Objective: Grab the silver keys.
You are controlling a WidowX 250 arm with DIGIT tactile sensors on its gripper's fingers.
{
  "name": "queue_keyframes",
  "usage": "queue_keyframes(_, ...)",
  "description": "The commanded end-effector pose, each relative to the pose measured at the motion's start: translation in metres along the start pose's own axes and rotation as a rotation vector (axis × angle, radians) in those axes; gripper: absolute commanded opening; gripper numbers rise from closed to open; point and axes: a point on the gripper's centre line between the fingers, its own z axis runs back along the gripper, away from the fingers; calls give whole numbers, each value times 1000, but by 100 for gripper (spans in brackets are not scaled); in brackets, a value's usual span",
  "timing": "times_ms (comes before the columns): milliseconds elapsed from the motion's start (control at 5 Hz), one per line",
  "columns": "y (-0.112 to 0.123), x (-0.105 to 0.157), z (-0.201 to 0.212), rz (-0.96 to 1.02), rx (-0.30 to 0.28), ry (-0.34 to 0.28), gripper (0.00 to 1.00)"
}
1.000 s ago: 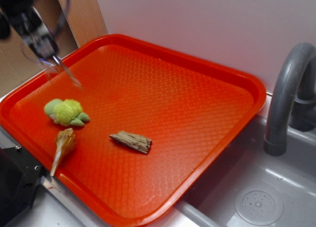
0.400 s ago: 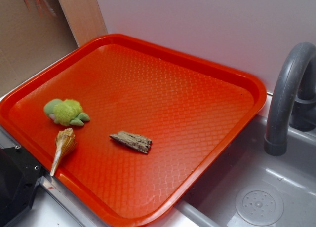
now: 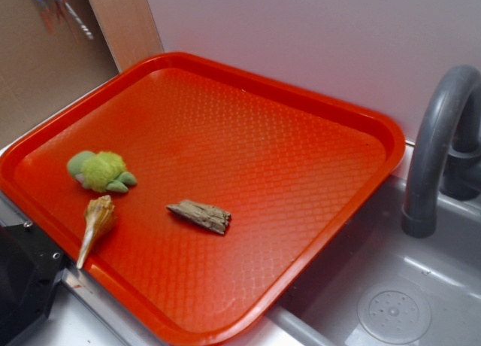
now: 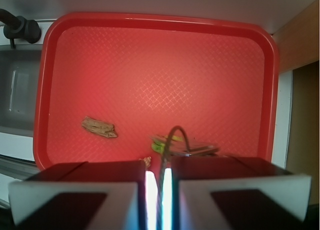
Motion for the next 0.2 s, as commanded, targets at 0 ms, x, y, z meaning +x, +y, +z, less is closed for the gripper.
queue_keyframes(0, -2, -7, 1, -2, 45, -22, 0)
